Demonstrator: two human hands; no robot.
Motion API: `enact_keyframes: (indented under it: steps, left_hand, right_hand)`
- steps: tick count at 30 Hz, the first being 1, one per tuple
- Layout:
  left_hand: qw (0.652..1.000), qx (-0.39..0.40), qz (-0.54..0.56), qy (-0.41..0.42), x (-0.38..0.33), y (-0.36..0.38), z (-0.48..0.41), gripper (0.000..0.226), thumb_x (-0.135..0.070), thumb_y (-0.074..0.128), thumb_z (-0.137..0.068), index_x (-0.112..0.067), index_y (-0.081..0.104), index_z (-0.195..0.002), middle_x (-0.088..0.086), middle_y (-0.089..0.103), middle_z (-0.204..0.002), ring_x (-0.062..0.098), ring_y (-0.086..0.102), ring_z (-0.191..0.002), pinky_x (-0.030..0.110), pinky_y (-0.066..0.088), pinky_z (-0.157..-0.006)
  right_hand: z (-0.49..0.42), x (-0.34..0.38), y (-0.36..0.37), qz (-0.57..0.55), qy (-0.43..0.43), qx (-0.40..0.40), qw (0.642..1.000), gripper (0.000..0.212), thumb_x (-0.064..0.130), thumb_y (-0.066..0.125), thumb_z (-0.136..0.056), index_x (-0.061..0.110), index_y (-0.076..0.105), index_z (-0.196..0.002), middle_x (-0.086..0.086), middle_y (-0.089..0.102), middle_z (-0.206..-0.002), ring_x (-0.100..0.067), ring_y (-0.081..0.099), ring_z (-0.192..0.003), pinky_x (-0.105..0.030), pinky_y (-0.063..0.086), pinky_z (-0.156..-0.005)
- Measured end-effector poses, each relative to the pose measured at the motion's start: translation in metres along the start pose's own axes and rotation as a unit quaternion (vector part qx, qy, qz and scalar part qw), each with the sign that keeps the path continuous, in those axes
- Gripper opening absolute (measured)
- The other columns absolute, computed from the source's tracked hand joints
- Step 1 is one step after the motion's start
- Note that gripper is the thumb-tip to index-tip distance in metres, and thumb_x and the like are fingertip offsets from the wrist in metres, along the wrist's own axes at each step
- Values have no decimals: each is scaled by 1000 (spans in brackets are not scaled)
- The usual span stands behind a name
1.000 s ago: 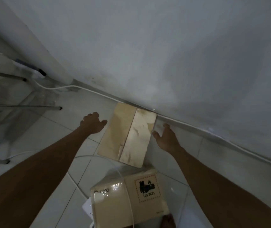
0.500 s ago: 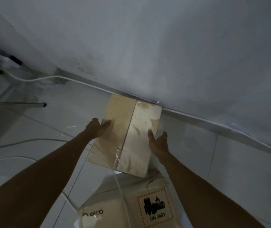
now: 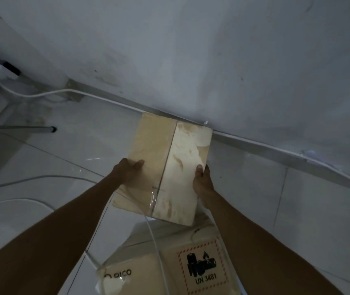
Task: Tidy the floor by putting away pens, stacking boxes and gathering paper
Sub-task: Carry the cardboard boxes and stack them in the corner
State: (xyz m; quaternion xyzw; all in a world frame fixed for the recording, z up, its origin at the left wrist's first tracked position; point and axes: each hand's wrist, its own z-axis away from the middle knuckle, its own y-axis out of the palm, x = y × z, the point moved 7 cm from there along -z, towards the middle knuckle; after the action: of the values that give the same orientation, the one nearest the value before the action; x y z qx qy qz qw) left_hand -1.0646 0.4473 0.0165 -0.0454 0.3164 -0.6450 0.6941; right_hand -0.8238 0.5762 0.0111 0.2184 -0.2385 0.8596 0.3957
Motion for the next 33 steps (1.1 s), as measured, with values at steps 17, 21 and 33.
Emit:
enact_keyframes:
  steps: [17,21,33]
  left_hand:
    - [998,-55,-16,-11,-50,-23,132,86,-70,49,-76,-5,47,-133,17,57,-128,36,57,-114,45,48,-99]
    - [998,-56,-8,-3,-68,-29,184,91,-74,47,-70,-4,50,-129,18,60,-124,35,60,-109,45,51,-95]
    - [998,-56,-25,35,-141,-57,354,80,-67,51,-81,-1,52,-127,19,60,-123,35,60,-109,42,51,-94]
  right_hand:
    - [114,67,-75,20,-43,-19,999,54,48,18,-100,27,18,-150,-10,41,-146,-33,45,-128,-40,39,-106]
    - [161,90,-105,23,-62,-26,998,53,47,19,-101,25,22,-149,-10,43,-145,-32,46,-127,-39,38,-105]
    - [323,151,-199,-6,-74,-64,995,53,48,24,-100,21,33,-145,-11,46,-142,-31,47,-126,-35,39,-98]
